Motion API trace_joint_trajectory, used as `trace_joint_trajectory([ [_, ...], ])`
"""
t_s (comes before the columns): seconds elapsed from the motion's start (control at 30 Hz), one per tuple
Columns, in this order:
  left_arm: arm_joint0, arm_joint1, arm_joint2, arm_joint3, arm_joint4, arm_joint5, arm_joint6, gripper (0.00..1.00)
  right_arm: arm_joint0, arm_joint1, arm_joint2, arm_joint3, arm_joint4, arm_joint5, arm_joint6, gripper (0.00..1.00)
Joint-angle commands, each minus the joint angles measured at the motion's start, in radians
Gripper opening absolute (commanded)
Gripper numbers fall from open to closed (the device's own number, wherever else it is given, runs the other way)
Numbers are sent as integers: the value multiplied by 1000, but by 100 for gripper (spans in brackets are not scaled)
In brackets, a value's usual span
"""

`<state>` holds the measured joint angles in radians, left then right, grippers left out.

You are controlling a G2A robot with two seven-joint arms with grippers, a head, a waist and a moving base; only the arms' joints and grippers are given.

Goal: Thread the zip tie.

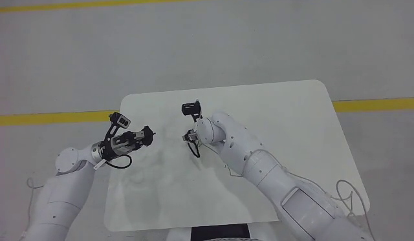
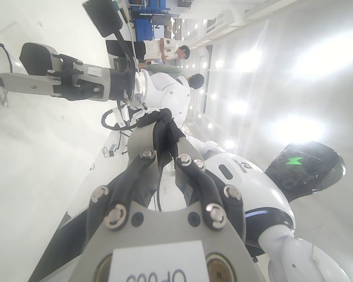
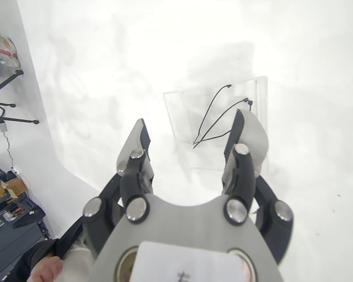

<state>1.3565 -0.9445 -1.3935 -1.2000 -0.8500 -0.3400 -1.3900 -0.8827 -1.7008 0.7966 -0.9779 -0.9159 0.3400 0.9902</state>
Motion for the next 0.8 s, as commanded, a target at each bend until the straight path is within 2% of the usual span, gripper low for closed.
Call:
trace_joint_trajectory([
  [0.0, 0, 0, 0, 0, 0, 0, 0, 0, -10, -5, 17, -8, -21, 0, 3, 40],
  [0.33, 0, 0, 0, 0, 0, 0, 0, 0, -65, -35, 85, -49, -155, 0, 41, 27],
  [0.77, 0, 0, 0, 0, 0, 0, 0, 0, -69, -101, 123, 21, -270, 0, 49, 18],
])
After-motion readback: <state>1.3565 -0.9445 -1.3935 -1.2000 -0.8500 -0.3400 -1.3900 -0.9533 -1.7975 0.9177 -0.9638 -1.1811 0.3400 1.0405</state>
